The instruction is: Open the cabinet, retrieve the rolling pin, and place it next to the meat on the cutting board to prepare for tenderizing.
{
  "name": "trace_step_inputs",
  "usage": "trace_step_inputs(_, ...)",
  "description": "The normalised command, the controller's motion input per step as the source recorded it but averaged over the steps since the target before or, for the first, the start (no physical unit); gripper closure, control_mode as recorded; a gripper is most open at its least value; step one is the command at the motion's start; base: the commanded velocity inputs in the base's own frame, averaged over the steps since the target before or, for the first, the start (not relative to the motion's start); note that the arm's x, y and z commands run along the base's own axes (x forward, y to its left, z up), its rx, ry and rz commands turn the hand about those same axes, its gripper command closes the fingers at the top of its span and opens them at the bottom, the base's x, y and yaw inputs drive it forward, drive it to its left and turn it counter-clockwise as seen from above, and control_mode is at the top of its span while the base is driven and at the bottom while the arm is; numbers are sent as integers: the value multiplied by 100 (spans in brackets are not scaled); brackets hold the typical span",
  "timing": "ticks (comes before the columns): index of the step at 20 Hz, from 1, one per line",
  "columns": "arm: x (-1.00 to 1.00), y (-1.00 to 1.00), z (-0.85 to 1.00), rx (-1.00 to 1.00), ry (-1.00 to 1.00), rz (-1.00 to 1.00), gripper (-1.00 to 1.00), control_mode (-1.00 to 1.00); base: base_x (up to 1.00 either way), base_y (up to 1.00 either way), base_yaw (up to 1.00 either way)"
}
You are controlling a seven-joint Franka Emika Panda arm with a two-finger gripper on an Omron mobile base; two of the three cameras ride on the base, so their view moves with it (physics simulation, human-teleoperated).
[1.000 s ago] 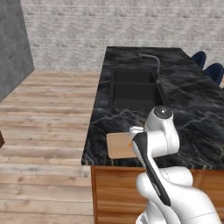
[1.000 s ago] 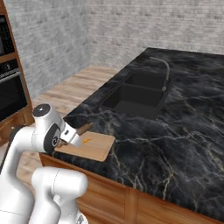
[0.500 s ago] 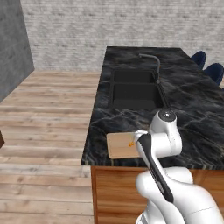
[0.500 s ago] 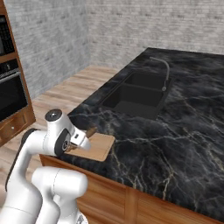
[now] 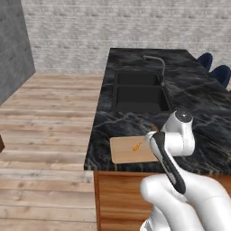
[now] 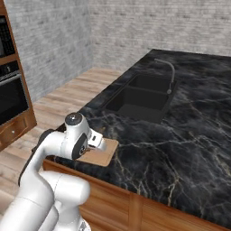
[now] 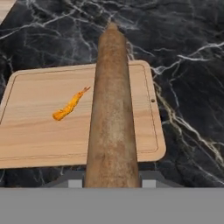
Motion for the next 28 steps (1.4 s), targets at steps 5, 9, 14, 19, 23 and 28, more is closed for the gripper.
trace_step_inputs(5, 15, -5, -64, 1, 0, 11, 100, -100, 0, 0, 0)
trace_step_inputs(9, 16, 0, -64, 1, 0, 12, 100, -100, 0, 0, 0)
trace_step_inputs(14, 25, 0, -49, 0, 0, 9, 100, -100, 0, 0, 0)
trace_step_inputs(19, 10, 0, -59, 0, 0, 11, 100, -100, 0, 0, 0)
trace_step_inputs(23, 16, 0, -49, 0, 0, 11, 100, -100, 0, 0, 0)
trace_step_inputs(28, 20, 1, -39, 0, -2, 12, -100, -100, 0, 0, 0)
